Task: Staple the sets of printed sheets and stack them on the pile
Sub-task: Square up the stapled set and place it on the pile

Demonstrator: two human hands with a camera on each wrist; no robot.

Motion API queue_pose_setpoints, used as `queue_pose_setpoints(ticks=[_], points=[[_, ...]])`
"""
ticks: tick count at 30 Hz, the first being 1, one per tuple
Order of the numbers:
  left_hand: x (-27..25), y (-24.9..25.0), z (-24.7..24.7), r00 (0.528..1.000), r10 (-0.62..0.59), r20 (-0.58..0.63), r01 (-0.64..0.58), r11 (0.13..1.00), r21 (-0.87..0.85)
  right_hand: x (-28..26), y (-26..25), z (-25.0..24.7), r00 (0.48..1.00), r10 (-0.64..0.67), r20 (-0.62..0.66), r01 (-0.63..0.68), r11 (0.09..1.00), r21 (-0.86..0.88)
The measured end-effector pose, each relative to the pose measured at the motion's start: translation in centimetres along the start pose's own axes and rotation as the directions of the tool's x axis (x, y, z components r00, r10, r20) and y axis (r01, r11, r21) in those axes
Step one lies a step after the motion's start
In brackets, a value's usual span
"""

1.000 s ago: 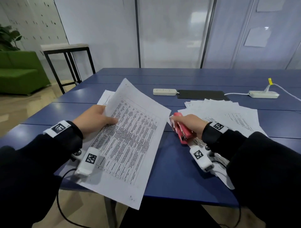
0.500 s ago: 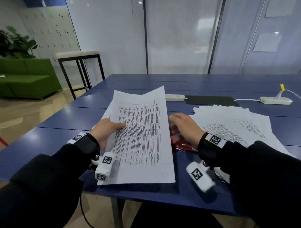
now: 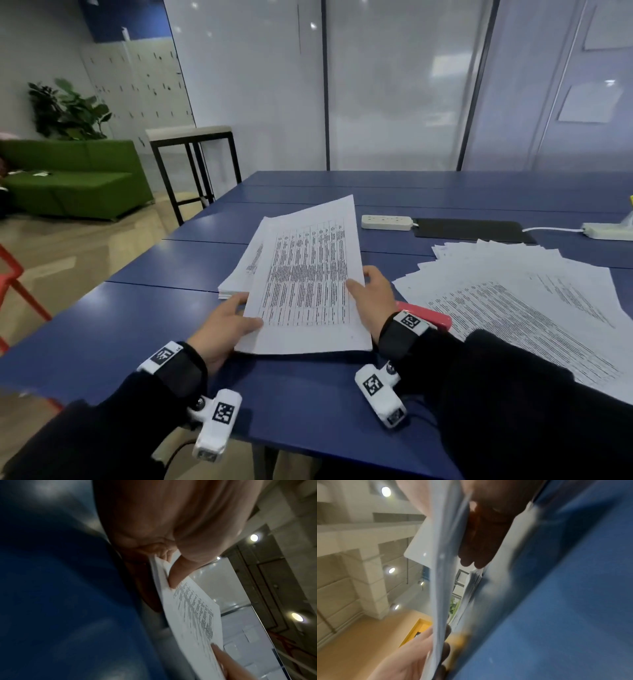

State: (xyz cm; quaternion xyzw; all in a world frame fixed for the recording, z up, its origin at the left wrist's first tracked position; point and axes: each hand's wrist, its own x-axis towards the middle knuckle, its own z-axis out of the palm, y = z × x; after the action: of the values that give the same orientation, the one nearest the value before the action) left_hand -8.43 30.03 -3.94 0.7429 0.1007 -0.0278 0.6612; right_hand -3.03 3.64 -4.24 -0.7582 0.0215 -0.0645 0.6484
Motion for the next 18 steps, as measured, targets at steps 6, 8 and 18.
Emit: queue_pose_setpoints(ticks=[6, 8, 18], points=[[4.1, 3.2, -2.5, 0.974, 0.146, -0.176, -0.118, 0.980, 0.160, 3.0, -1.1, 2.8, 0.981, 0.033, 0.193, -0.054, 0.993, 0.108], [6.5, 4.6, -3.7, 0.965, 0.156, -0.211, -0.110, 0.970, 0.215, 4.1, -1.3, 3.5, 0.976, 0.014, 0.217, -0.021, 0.999, 0.031], [14.0, 3.7, -4.5, 0.980, 0.074, -0.183, 0.037, 0.842, 0.538, 6.7, -0.8, 5.2, 0.962, 0.032, 0.272, 0.054, 0.952, -0.301]])
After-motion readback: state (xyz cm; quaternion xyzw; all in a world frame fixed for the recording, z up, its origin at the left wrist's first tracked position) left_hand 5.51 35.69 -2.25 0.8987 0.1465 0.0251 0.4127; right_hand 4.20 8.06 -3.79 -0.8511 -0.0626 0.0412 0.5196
